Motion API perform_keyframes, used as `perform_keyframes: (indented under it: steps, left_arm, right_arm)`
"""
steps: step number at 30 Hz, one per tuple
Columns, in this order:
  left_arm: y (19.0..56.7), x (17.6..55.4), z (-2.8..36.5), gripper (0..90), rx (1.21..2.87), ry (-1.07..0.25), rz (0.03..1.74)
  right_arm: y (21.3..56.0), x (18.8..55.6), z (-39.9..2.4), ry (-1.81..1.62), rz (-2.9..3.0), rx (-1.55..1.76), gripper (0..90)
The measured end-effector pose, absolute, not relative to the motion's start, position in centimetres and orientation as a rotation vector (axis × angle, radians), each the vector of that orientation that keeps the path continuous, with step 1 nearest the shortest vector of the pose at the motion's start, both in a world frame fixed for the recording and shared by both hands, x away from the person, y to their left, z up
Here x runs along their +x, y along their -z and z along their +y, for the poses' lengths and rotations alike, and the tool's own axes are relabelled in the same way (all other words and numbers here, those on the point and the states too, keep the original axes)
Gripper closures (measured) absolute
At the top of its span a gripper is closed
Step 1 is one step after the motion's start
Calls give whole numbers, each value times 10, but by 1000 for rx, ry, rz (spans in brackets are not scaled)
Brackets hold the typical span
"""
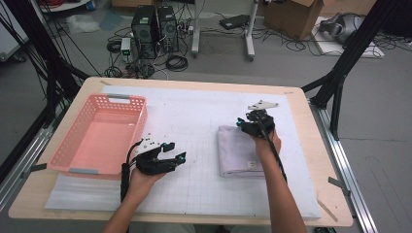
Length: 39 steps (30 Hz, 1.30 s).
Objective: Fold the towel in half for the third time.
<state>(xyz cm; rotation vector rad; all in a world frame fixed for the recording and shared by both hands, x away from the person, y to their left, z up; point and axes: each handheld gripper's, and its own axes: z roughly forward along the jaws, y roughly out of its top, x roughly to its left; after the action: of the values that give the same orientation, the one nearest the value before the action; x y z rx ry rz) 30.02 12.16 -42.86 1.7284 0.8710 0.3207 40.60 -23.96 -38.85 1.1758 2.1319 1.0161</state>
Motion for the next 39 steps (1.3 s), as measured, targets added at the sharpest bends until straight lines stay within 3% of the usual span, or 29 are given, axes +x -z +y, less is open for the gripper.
perform_keyframes:
  steps: [10,13,24,26,39]
  left_arm:
    - [428,300,122,378,1728,-321,874]
    - [428,300,122,378,1728,-322,875]
    - [427,300,123,377,1719,-329,875]
    - [427,299,124,376,1714,-330,880]
    - [426,299,124,371,1712,-345,881]
  right_arm:
    - [423,399,-276,-708,2151,1263,591]
    - [422,396,-279,-626,2072,1278,496]
    - [397,364,-300,-985,2041,1270,538]
    - [399,355,-300,-986,2087,1243,584]
    - [431,308,-305,-1028,2246,1212,617]
